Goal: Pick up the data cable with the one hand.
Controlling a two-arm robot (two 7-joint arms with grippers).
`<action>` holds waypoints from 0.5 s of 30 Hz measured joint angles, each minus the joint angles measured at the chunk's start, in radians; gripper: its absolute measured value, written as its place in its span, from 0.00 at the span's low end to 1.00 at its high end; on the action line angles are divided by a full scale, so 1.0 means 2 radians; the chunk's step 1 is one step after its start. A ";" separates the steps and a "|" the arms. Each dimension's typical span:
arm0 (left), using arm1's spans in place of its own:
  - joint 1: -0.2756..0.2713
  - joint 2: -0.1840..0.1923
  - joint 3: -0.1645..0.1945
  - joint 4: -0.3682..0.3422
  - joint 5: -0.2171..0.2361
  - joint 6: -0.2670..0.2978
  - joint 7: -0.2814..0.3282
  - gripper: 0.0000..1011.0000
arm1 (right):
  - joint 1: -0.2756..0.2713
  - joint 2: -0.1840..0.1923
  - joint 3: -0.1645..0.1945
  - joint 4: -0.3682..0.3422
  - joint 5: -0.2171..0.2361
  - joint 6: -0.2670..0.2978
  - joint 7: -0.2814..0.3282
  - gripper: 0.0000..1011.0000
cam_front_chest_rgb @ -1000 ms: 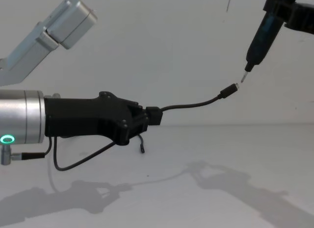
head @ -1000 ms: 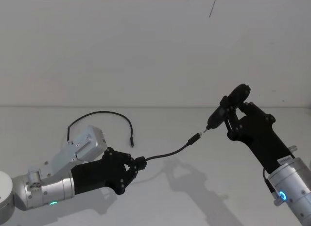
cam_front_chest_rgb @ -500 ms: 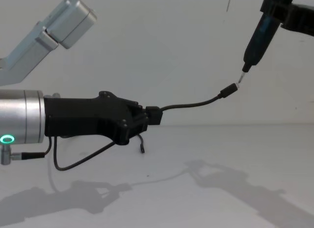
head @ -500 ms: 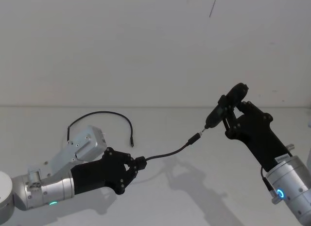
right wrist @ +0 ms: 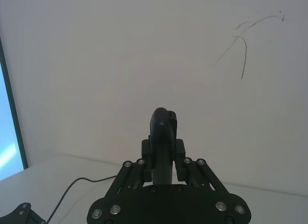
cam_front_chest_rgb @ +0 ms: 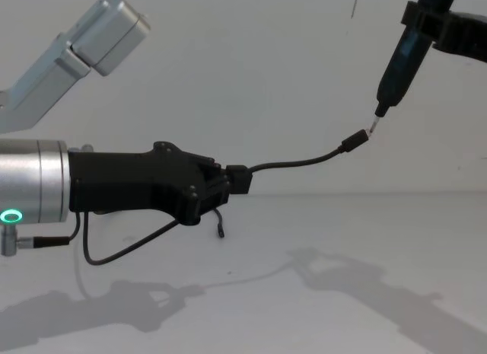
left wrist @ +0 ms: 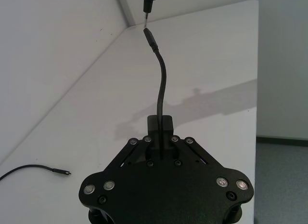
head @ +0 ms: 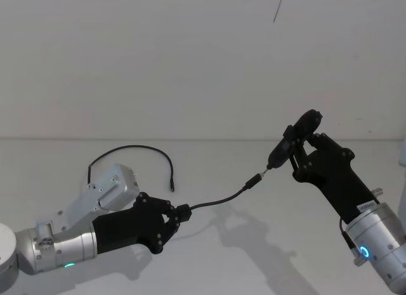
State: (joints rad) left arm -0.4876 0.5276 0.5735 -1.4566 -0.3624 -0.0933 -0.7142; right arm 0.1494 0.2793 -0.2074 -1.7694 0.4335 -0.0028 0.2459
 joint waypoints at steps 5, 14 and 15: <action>0.000 0.000 0.000 0.000 0.000 0.000 0.000 0.04 | 0.001 0.000 0.000 0.000 0.000 0.001 0.000 0.26; 0.000 0.000 0.000 0.000 0.000 0.000 0.000 0.04 | 0.001 0.001 0.000 0.000 -0.001 0.003 0.000 0.26; 0.000 0.000 0.000 0.000 0.000 0.000 0.000 0.04 | 0.001 0.001 0.000 0.000 -0.001 0.003 0.000 0.26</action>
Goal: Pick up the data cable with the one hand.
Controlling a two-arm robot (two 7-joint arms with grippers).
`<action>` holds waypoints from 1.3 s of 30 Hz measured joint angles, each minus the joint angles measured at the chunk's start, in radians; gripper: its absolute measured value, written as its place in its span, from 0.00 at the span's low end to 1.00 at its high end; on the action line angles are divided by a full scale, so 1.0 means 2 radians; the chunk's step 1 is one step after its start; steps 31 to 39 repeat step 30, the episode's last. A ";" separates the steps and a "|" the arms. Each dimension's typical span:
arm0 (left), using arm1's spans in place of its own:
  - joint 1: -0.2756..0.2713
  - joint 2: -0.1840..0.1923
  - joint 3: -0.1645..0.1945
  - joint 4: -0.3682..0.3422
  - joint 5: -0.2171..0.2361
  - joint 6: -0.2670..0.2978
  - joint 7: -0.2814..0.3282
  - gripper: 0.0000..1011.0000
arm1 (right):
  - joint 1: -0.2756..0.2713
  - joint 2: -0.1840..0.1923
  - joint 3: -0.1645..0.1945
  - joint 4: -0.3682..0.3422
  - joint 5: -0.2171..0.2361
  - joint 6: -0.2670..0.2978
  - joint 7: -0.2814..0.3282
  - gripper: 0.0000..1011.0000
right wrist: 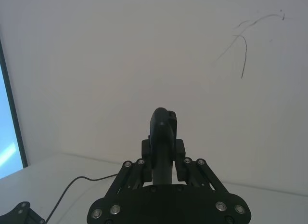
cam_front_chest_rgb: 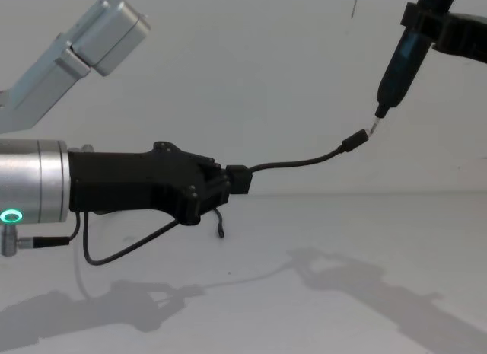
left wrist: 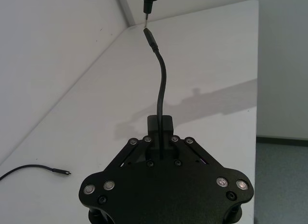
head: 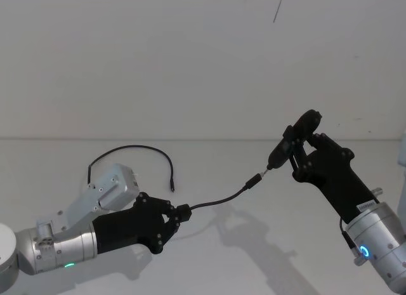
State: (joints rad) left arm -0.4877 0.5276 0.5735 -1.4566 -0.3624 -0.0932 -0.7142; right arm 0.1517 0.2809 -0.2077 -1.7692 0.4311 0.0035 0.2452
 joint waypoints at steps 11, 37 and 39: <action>0.000 0.000 0.000 0.000 0.000 0.000 0.000 0.04 | 0.000 0.000 0.000 0.000 -0.001 0.001 0.000 0.26; 0.000 0.000 0.000 0.000 0.000 0.000 0.000 0.04 | 0.001 0.001 0.000 0.000 -0.001 0.001 0.000 0.26; 0.000 0.000 0.000 0.000 0.000 0.000 0.000 0.04 | 0.001 0.001 0.000 0.000 -0.001 0.001 0.000 0.26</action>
